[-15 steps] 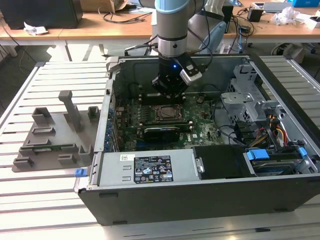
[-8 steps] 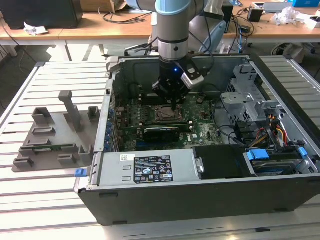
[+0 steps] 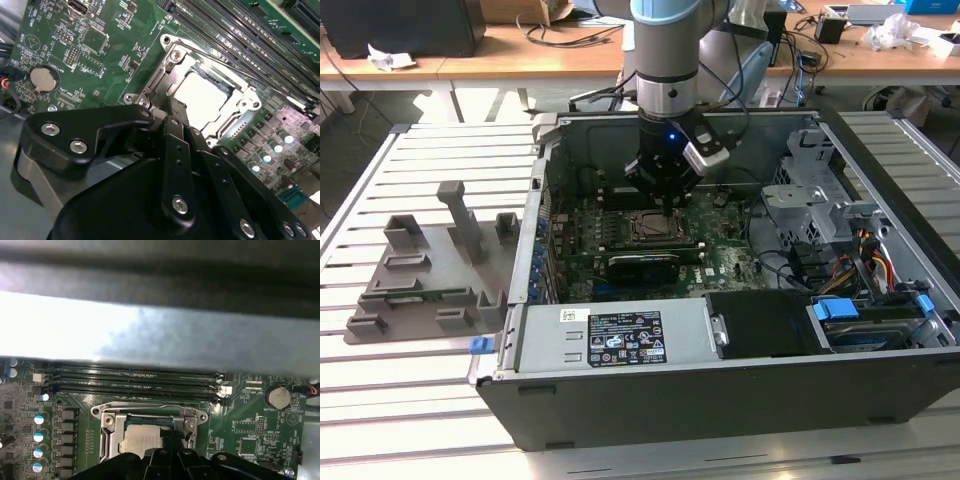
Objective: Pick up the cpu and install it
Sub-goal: 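Install the first cpu locking lever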
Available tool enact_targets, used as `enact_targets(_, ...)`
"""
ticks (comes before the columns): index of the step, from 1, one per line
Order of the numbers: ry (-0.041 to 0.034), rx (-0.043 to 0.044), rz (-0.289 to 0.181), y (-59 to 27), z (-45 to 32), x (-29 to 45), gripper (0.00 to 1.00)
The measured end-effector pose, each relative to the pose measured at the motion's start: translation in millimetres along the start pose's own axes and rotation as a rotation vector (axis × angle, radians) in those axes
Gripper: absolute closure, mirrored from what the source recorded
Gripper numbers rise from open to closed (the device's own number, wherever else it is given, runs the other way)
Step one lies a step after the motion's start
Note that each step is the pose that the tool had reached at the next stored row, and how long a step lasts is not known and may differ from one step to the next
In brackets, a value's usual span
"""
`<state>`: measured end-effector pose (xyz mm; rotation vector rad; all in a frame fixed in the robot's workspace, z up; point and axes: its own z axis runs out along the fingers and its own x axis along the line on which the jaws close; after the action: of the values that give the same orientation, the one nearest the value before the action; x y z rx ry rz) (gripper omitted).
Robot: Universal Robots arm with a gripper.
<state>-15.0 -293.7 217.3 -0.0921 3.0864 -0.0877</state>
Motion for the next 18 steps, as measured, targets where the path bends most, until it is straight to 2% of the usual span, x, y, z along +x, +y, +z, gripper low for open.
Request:
enact_targets(3,0.0,0.0013,0.0,-0.6,-11.1,-0.6,0.89)
enact_targets(4,0.0001,0.0021,0.0,-1.0,-17.5,-0.9,0.89)
enact_targets(6,0.0001,0.0027,0.0,-1.3,-23.6,-1.2,0.89)
enact_targets(8,0.0002,0.0036,0.0,-1.9,-34.2,-1.7,0.89)
enact_targets(13,0.0003,0.0056,0.0,-2.3,-40.9,-2.1,0.89)
enact_targets(16,0.0007,0.0123,-0.001,-2.7,-56.1,-2.9,0.89)
enact_targets(18,0.0007,0.0125,-0.001,-2.7,-58.0,-3.0,0.89)
